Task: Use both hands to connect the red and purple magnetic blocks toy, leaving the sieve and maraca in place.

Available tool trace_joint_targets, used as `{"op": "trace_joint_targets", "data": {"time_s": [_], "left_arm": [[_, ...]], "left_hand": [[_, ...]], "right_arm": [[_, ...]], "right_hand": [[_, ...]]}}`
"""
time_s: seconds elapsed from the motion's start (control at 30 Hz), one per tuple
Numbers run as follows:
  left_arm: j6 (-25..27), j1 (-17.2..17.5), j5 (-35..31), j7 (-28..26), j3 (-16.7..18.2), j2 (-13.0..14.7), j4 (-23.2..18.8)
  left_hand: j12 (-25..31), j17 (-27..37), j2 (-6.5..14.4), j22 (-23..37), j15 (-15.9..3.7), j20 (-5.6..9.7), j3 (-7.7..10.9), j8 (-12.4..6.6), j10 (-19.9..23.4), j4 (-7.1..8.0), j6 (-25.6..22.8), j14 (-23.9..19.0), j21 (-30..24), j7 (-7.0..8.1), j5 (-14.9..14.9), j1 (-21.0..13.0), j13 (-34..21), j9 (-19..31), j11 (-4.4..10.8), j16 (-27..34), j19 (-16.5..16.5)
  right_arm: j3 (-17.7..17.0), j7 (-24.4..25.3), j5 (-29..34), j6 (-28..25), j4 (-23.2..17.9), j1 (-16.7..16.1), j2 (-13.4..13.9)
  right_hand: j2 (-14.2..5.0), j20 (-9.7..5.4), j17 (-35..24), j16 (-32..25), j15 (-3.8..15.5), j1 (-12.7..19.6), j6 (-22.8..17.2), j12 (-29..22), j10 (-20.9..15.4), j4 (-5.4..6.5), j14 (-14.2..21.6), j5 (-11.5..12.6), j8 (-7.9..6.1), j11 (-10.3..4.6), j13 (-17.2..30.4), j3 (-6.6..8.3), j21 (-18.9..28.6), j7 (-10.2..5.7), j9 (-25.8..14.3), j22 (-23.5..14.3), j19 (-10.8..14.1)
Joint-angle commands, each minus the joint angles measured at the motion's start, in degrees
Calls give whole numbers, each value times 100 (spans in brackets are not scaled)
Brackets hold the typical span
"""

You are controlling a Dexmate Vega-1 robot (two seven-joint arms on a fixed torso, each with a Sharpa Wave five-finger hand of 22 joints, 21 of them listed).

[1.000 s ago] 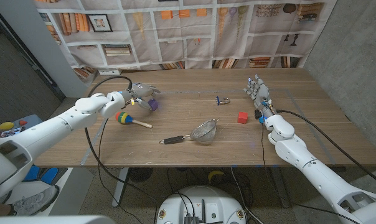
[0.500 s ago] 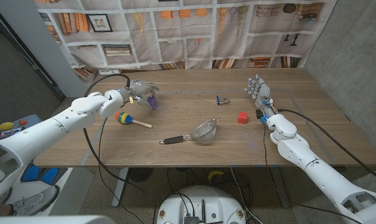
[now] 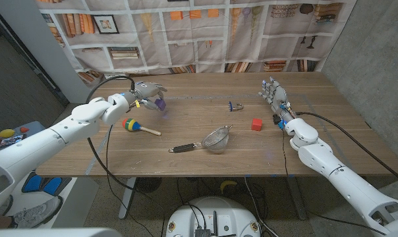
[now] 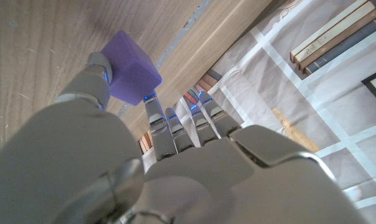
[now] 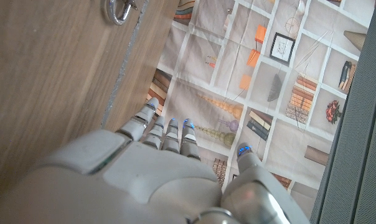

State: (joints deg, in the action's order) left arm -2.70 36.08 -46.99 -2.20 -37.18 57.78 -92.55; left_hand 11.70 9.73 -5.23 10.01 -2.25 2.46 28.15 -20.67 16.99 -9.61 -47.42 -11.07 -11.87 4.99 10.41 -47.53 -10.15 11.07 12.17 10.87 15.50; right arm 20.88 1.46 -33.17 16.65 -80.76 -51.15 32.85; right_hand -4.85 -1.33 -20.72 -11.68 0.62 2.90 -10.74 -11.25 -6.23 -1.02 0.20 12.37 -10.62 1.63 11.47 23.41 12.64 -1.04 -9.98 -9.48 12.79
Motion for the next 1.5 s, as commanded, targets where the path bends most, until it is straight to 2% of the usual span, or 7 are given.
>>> {"op": "trace_joint_targets", "data": {"time_s": [0.03,0.27,0.47,0.7,0.93,1.5], "left_arm": [[359,304,221,-18,293,30,-362],[563,441,308,-27,393,15,-560],[761,581,394,-107,475,-26,-696],[1083,765,524,-283,579,-129,-827],[1242,874,674,-415,612,-225,-924],[1525,1134,1240,-882,731,-556,-1049]], "left_hand": [[7,21,152,14,-690,259,-30,-177,39,13,-711,-36,-23,215,28,-93,-8,15,1,4,57],[-3,22,171,16,-671,252,-48,-168,43,21,-728,-35,-21,215,28,-87,-8,15,-1,-2,67],[-7,22,185,17,-663,244,-61,-162,50,26,-740,-33,-20,218,28,-82,-8,16,-2,-6,72],[-10,22,199,18,-670,247,-76,-158,64,30,-762,-41,-17,219,28,-77,-8,17,-4,-6,77],[-11,21,212,18,-655,234,-95,-144,89,30,-767,-34,-15,218,29,-75,-8,17,-4,-12,84],[-21,20,249,19,-640,223,-132,-106,121,30,-766,-33,-6,210,32,-76,-9,18,-4,-20,90]], "right_arm": [[75,-2,297,-255,-294,-4,360],[77,105,612,-301,-535,-113,632],[35,521,1069,-597,-1075,-354,970],[-22,923,1502,-1139,-1666,-580,1303],[-129,1067,1736,-1529,-2126,-798,1621],[-274,1326,2474,-2300,-3038,-1266,2236]], "right_hand": [[-210,-8,12,-43,32,84,-39,-30,-7,-64,-9,1,-30,-36,0,21,-4,-34,-21,-7,50],[-191,-22,52,-54,77,151,-72,-59,-87,-131,46,-1,-35,-22,-1,36,-27,-92,-21,-7,82],[-177,-33,74,-56,83,191,-98,-62,-102,-172,70,-4,-41,-41,-2,46,-44,-103,-21,-6,85],[-126,-69,135,-44,133,289,-136,-68,-140,-286,89,-20,-43,-57,-5,60,-145,-167,-22,-6,-78],[-93,-83,172,-33,131,332,-144,-68,-158,-348,82,-35,-37,-71,-7,59,-194,-211,-22,-7,-186],[36,-56,259,9,59,454,-131,-18,-41,-523,22,-74,-26,-91,-8,56,-202,-337,-27,-5,-200]]}}
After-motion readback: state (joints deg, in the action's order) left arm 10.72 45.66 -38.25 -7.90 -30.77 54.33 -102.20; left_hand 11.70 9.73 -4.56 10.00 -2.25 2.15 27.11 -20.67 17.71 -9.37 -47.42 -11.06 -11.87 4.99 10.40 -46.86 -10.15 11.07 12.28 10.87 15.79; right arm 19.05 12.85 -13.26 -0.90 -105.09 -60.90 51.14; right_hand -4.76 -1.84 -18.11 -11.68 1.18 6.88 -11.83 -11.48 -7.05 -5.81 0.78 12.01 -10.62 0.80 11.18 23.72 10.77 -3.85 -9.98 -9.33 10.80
